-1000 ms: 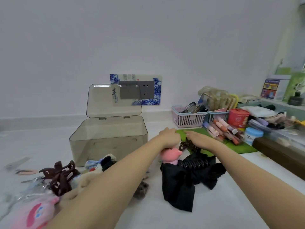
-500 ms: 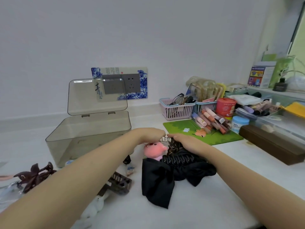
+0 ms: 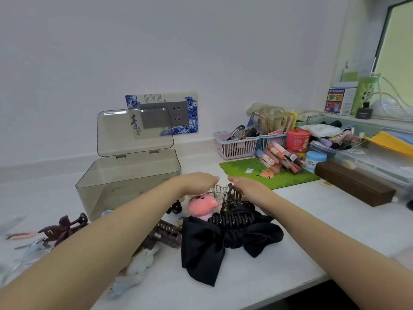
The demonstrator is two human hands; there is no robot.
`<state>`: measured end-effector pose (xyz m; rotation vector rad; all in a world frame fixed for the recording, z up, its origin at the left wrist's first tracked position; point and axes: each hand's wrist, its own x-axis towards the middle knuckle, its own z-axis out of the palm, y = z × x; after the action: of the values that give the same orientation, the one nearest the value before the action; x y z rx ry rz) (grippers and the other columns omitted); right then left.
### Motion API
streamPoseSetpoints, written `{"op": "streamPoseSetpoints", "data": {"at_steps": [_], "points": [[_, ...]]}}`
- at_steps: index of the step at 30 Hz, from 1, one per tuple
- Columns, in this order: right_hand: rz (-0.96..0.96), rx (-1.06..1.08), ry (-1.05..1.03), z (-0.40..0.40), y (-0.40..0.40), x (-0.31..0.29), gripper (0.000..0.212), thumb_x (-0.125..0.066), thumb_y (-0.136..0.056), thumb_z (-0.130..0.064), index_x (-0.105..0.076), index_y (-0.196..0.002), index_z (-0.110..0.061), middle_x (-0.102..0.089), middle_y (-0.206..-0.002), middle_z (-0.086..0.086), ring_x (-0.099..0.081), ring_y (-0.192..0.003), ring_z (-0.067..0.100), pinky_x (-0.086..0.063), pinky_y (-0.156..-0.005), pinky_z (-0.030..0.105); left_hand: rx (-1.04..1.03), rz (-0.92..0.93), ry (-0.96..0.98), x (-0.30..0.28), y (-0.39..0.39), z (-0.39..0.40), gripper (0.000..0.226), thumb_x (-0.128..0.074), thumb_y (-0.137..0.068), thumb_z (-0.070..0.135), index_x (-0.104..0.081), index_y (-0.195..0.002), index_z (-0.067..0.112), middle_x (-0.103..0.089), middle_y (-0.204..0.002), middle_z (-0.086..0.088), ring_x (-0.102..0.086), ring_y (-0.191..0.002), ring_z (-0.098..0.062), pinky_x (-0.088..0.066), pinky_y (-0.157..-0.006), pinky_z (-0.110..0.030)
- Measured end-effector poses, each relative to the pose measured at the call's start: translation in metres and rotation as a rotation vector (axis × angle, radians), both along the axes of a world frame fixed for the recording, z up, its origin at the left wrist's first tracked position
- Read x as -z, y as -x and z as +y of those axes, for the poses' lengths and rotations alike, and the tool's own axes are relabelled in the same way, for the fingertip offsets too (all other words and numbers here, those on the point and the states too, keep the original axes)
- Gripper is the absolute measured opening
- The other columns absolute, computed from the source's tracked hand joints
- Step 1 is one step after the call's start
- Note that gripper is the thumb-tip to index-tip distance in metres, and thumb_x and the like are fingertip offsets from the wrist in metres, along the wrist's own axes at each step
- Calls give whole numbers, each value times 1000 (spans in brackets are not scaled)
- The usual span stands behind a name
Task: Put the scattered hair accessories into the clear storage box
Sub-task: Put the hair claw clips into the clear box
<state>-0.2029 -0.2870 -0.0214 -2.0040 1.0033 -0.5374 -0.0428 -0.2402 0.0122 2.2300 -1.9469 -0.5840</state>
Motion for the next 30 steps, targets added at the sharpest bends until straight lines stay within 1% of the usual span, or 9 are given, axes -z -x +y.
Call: {"op": "streamPoseSetpoints", "data": {"at_steps": [3, 7, 11, 14, 18, 21, 25, 28, 30], "points": [[35, 27, -19, -4, 1, -7, 41, -49, -92, -35, -55, -129, -18, -54, -133, 0, -48, -109, 13, -38, -93, 28, -24, 7, -23, -4, 2, 1, 51, -32, -99, 42, -40, -140, 13, -40, -148, -7, -39, -134, -22, -28, -111, -35], [126, 10, -36, -10, -2, -10, 49, -69, -79, -34, -57, -126, -22, -50, -109, 1, -47, -99, 16, -35, -84, 25, -28, -42, -70, 0, 0, -6, 52, -51, -90, 44, -43, -138, 24, -51, -139, -5, -53, -116, -21, -41, -105, -38], [125, 39, -39, -19, -7, -13, 51, -73, -77, -31, -58, -125, -25, -52, -133, 5, -48, -120, 22, -37, -90, 26, -56, 17, -40, 0, -5, -12, 55, -60, -86, 42, -46, -137, 25, -49, -142, -2, -47, -128, -21, -35, -109, -34], [120, 56, -15, -26, -7, -13, 48, -72, -77, -31, -59, -124, -27, -50, -139, 5, -48, -122, 22, -36, -97, 28, -81, 71, -15, 1, -5, -16, 60, -65, -83, 42, -48, -136, 21, -56, -135, -6, -53, -122, -22, -38, -106, -33], [22, 79, 43, -25, -4, -15, 32, -72, -76, -36, -70, -105, -23, -67, -112, 5, -61, -105, 19, -47, -88, 29, -133, 138, 78, 8, -6, -19, 62, -69, -79, 40, -50, -133, 16, -58, -130, -10, -58, -113, -24, -44, -94, -30], [95, 50, 131, -16, -3, -18, 35, -75, -69, -46, -75, -93, -20, -72, -95, -4, -63, -92, 12, -46, -72, 20, -164, 170, 136, 10, -7, -17, 65, -74, -75, 37, -51, -131, 13, -59, -126, -9, -60, -107, -24, -45, -85, -29], [141, 44, 168, -8, 0, -21, 43, -77, -62, -52, -76, -88, -18, -74, -92, -2, -64, -87, 11, -46, -66, 18, -167, 118, 185, 6, -6, -11, 44, -78, -72, 30, -58, -106, 11, -63, -101, -3, -57, -88, -18, -45, -73, -28], [181, 31, 192, -6, 1, -21, 35, -79, -62, -48, -77, -80, -19, -76, -92, 1, -66, -88, 17, -50, -71, 25, -140, 92, 197, 6, -3, -10, 22, -78, -72, 25, -64, -81, 11, -56, -69, 4, -49, -60, -9, -39, -55, -22], [218, 22, 225, -5, -1, -20, 30, -79, -64, -44, -78, -76, -17, -76, -90, 3, -64, -77, 17, -47, -62, 24, -142, 84, 203, 7, -2, -11, 18, -77, -73, 25, -65, -71, 12, -56, -63, 3, -48, -55, -8, -38, -50, -21]]}}
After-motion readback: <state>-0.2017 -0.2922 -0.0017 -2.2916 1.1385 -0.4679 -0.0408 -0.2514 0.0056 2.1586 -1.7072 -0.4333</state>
